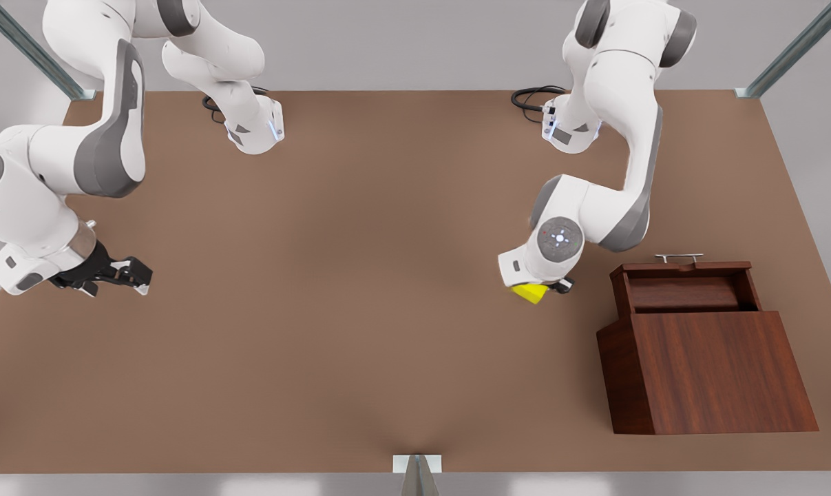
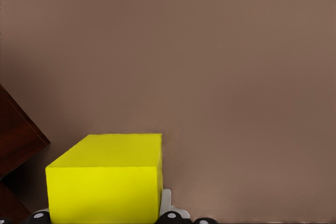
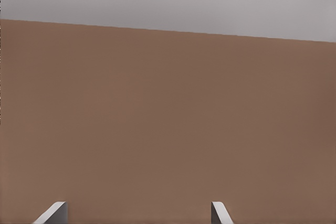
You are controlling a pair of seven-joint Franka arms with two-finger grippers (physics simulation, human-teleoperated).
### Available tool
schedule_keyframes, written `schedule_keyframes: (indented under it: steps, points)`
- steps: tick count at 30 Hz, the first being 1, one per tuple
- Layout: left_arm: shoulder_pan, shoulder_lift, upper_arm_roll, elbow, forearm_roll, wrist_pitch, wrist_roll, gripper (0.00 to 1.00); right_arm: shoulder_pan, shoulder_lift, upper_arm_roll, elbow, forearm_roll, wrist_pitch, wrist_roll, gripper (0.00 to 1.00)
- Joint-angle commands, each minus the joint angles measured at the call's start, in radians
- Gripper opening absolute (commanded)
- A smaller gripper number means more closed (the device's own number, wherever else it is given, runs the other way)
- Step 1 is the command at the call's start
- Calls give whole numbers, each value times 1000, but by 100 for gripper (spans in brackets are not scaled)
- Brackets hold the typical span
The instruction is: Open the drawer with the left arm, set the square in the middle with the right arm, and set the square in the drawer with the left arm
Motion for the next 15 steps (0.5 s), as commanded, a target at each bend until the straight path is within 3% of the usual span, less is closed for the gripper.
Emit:
schedule_keyframes:
  steps: [1,15]
  points:
    - [-2,-8,16,-8,-27,-4,21,73,-1,0,0,0,0,0,0,100]
    - [-4,-50,323,-84,-27,1,604,73,2,3,0,0,0,2,-2,100]
